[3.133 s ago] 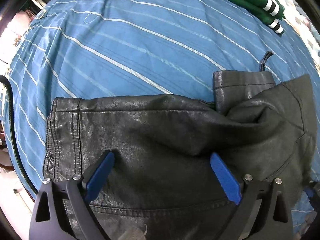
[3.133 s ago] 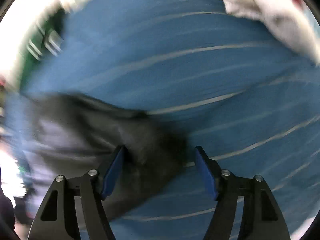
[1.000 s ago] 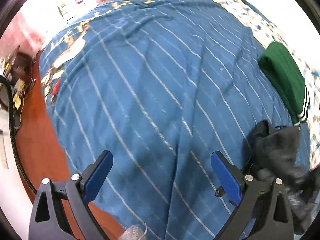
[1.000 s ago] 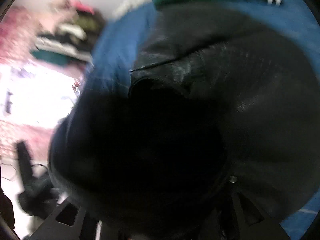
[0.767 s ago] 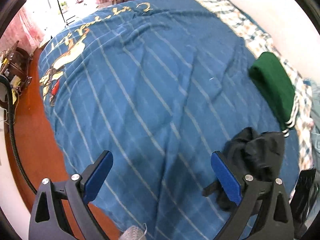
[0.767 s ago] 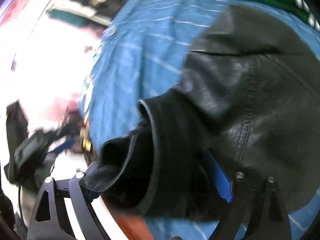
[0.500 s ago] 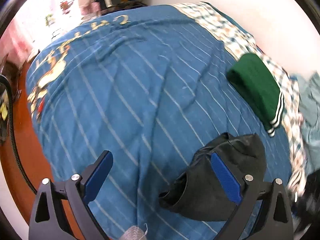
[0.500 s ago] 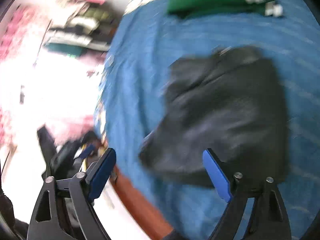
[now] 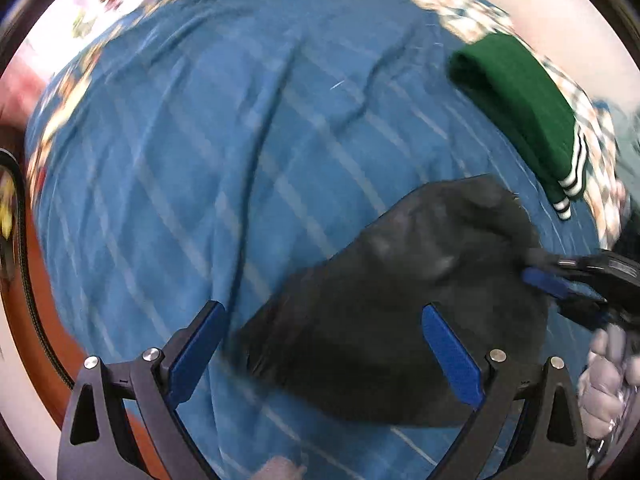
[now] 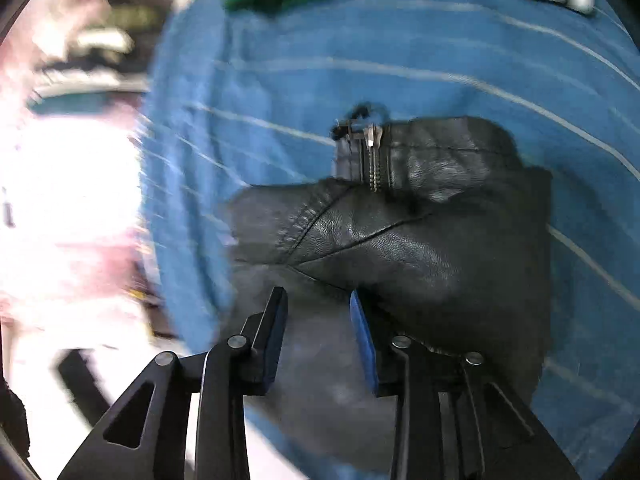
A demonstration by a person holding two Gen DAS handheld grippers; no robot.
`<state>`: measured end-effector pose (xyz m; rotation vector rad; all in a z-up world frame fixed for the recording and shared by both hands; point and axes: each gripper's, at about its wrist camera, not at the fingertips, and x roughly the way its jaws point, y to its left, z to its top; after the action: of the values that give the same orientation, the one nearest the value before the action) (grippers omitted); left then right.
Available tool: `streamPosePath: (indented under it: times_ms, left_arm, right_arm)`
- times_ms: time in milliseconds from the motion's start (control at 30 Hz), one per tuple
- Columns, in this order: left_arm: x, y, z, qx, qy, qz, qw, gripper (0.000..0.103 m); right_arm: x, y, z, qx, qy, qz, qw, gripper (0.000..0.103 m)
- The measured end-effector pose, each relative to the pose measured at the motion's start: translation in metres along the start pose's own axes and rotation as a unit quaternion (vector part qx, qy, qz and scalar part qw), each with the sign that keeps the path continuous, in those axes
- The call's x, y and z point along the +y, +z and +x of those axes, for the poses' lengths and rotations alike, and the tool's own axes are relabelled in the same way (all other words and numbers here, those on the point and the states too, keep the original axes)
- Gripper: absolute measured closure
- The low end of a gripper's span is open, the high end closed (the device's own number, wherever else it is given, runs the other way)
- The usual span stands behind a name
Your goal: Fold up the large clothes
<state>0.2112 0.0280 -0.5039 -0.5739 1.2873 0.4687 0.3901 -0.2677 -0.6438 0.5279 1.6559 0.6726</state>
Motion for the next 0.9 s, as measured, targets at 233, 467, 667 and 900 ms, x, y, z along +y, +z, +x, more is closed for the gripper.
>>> streamPosePath:
  times_ms: [233,467,667,900]
  left_arm:
    - [0.045,-0.051,0.047,0.081,-0.112,-0.175,0.9749,0.004]
    - [0.045,-0.042,0.053,0.003,-0.122,-0.222,0.9675,0.075]
    - [0.054,-0.062,0.036,-0.011,-0.118,-0.195,0.9737,0.08]
    - [0.061,-0.059,0.057,0.0,-0.131,-0.205,0.9701,0.074]
  right_arm:
    - [-0.07,-0.068,-0.073,-0.034,-0.031,0.07,0.996,0.038]
    - [-0.108,-0.099,-0.062,-0.032,-0.033,0.112,0.993,0.038]
    - [-0.033,-0.066,-0.065,-0.066,-0.022,0.019,0.997,0.055]
    - [0.012,0.015,0.043,-0.004,-0.081,-0.048,0.996,0.089]
